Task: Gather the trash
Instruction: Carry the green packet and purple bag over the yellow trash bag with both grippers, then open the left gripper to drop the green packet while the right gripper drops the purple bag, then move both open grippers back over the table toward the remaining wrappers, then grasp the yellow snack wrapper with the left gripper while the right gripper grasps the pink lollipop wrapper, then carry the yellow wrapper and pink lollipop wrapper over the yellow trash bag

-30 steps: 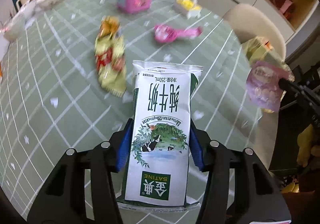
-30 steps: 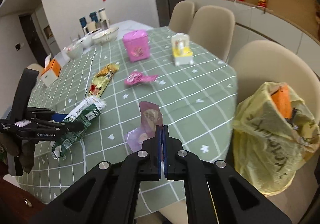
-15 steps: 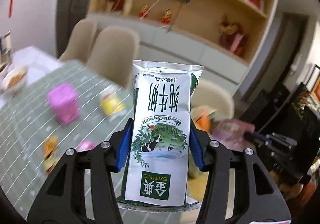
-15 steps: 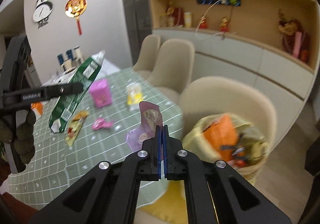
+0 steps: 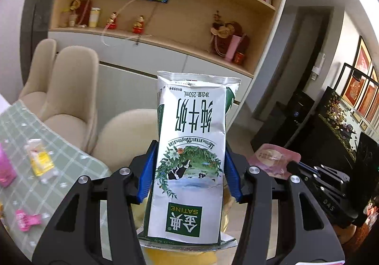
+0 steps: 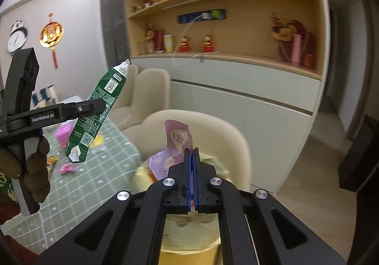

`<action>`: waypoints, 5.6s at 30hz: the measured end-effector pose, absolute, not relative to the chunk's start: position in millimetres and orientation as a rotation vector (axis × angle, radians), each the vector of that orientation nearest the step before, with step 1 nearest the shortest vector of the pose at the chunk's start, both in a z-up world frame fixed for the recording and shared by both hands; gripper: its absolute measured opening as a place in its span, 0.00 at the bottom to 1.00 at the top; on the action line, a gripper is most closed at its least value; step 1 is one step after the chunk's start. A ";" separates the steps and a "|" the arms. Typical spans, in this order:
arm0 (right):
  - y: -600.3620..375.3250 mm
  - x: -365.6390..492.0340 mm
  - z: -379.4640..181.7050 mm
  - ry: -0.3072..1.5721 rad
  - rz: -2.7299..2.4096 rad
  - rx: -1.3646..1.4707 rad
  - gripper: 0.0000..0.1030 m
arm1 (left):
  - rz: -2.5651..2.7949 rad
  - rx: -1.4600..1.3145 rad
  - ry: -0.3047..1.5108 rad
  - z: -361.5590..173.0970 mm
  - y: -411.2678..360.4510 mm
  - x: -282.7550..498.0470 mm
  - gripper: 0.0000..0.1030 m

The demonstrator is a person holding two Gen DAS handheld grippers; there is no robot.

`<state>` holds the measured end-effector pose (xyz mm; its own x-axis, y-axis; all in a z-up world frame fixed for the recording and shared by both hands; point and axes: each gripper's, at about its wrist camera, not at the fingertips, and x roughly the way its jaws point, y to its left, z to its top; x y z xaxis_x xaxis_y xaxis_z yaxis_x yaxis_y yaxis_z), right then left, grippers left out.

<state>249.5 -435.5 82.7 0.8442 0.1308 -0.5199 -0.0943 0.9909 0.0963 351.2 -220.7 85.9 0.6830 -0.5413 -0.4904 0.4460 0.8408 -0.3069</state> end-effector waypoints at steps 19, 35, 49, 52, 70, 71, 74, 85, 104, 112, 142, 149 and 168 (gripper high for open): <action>-513.7 314.3 -7.6 0.685 0.034 0.261 0.04 | -0.534 0.040 1.064 -72.0 -337.7 444.5 0.46; -500.8 329.4 -11.9 0.718 0.074 0.245 0.04 | -0.609 -0.082 1.082 -51.3 -317.7 441.5 0.54; -417.2 370.4 -38.3 0.833 0.334 0.252 0.04 | -0.370 -0.188 0.898 0.7 -192.1 375.8 0.58; -401.8 374.1 -46.1 0.865 0.355 0.228 0.04 | -0.315 -0.230 0.908 -4.6 -169.2 358.6 0.58; -382.6 350.2 -28.3 0.841 0.258 0.151 0.27 | -0.209 -0.313 0.861 11.9 -79.4 297.4 0.59; -381.9 346.1 -22.2 0.826 0.252 0.152 0.28 | -0.205 -0.314 0.852 13.7 -73.2 294.4 0.59; -377.3 334.8 -6.4 0.793 0.241 0.157 0.28 | -0.181 -0.325 0.835 15.0 -54.3 284.8 0.59; -324.3 293.4 41.3 0.681 0.287 0.179 0.28 | -0.007 -0.296 0.848 -9.3 35.0 249.5 0.59; -162.4 288.8 9.2 0.801 0.451 0.025 0.48 | 0.096 -0.319 0.903 -41.4 183.2 227.1 0.59; -134.9 280.2 -11.6 0.834 0.454 -0.062 0.48 | 0.075 -0.380 0.954 -81.7 183.1 284.9 0.59; 8.5 352.8 -79.4 1.073 1.008 -0.209 0.48 | 0.087 -0.472 0.988 -54.2 207.7 247.6 0.31; 7.7 350.6 -80.6 1.028 0.775 -0.177 0.48 | 0.069 -0.506 0.994 -64.5 204.8 253.7 0.31; 8.6 341.5 -35.8 0.850 0.626 -0.202 0.46 | 0.013 -0.475 0.931 -41.6 187.0 242.1 0.32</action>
